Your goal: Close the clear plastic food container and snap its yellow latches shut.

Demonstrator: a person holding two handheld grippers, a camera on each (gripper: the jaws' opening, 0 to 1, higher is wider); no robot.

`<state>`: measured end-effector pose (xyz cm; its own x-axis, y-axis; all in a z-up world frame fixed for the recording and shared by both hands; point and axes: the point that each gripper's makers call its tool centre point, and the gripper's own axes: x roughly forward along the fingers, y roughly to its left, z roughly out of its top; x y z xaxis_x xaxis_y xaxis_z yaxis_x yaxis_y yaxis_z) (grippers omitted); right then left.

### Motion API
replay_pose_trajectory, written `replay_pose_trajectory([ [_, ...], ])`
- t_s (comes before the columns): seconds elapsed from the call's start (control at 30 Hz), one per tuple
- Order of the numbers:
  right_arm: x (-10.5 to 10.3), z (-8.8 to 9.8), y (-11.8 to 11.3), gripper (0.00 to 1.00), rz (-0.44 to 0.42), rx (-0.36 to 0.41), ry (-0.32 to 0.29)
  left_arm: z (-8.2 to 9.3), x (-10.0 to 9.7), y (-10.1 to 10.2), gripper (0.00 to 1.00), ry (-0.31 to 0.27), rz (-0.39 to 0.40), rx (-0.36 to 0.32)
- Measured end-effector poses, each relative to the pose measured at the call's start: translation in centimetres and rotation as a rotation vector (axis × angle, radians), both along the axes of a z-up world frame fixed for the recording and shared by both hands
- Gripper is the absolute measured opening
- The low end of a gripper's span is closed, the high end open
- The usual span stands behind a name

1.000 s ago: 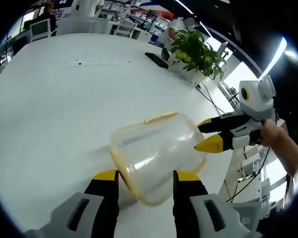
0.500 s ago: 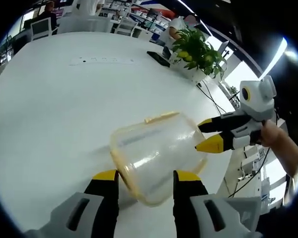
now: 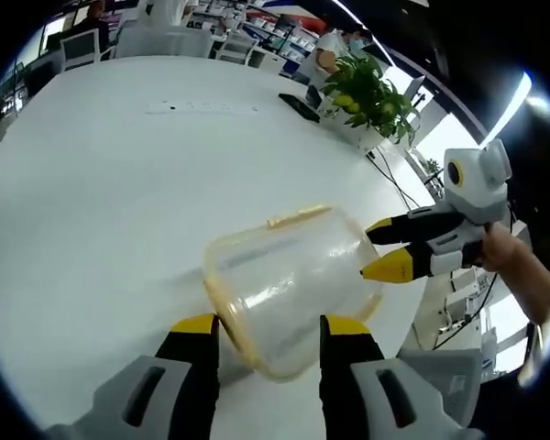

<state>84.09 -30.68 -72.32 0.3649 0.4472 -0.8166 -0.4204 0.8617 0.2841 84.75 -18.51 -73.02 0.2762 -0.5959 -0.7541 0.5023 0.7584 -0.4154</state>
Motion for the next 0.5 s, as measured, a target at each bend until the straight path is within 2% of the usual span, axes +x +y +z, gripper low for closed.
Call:
replay_pose_trajectory([
  [0.5,-0.6,-0.1,3.4,0.37,0.002,-0.01,0.012,-0.1,-0.4,3.5,0.37,0.027,-0.013,0.017],
])
